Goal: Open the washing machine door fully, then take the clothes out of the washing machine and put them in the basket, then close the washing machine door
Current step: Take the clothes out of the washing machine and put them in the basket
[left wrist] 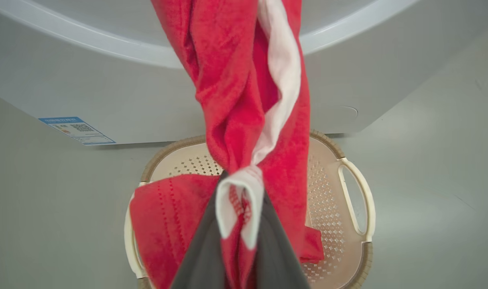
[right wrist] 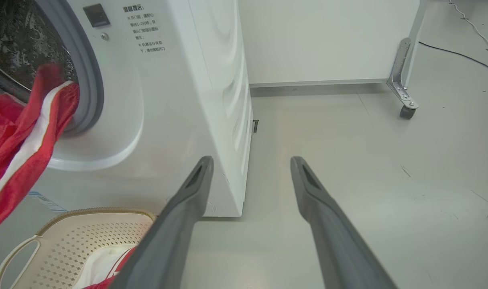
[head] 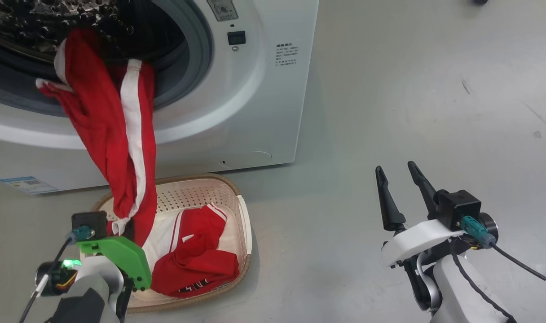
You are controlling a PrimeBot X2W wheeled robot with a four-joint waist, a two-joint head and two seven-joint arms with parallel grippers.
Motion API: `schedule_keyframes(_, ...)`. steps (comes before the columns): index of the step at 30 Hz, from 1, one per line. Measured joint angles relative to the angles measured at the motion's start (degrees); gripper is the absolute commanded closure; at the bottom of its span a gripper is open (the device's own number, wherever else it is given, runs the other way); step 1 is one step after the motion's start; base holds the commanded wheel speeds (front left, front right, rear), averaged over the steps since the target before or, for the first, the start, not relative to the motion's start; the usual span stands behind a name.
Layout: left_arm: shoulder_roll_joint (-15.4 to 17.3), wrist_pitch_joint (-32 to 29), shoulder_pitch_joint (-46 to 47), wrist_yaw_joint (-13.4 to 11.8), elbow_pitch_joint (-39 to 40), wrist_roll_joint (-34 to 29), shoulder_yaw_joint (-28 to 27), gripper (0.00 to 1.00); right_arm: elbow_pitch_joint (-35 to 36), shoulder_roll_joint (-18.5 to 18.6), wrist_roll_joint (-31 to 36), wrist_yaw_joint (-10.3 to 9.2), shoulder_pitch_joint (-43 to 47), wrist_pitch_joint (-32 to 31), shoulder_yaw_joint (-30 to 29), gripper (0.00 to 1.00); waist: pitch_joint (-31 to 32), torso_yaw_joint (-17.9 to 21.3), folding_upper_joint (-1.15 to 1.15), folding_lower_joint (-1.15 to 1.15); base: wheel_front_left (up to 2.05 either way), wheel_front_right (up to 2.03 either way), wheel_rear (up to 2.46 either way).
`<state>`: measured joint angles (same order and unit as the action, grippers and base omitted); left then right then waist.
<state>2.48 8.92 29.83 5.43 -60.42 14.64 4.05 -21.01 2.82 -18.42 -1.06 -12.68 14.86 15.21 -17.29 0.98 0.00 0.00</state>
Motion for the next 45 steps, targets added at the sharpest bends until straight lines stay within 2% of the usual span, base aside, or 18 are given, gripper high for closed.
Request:
schedule_keyframes(8,-0.8,-0.56,-4.24,0.78,-2.24,-1.24,4.24,1.0,-0.15,0.0,0.43,0.49,0.15,0.0,0.27,0.0,0.48,-0.81,0.0,0.0,0.0,0.0,0.0)
schedule_keyframes(22,-1.05,-1.76,-5.91,1.02,-3.97,-1.72,6.84,1.0,0.32,0.01,0.97,0.98,-0.19,0.0,-0.07,0.0,-2.68,-0.21,0.0,0.0,0.0,0.0,0.0)
schedule_keyframes(27,-1.05,-1.86,-4.97,1.02,-4.12,-1.69,6.73,1.0,0.71,0.01,1.3,0.98,-0.89,0.0,-0.15,0.0,-4.61,0.35,0.0,0.0,0.0,0.0,0.0)
schedule_keyframes(34,-1.03,-6.92,-4.19,1.42,-7.38,-1.77,9.12,1.0,2.03,0.01,1.57,0.97,-2.27,0.0,-0.08,0.0,-8.66,1.52,0.0,0.0,0.0,0.0,0.0)
schedule_keyframes(45,-1.05,-5.46,5.37,1.44,-3.13,-1.12,9.4,1.0,4.61,0.02,1.89,0.92,-5.48,0.0,-0.2,0.0,-15.64,2.88,0.0,0.0,0.0,0.0,0.0)
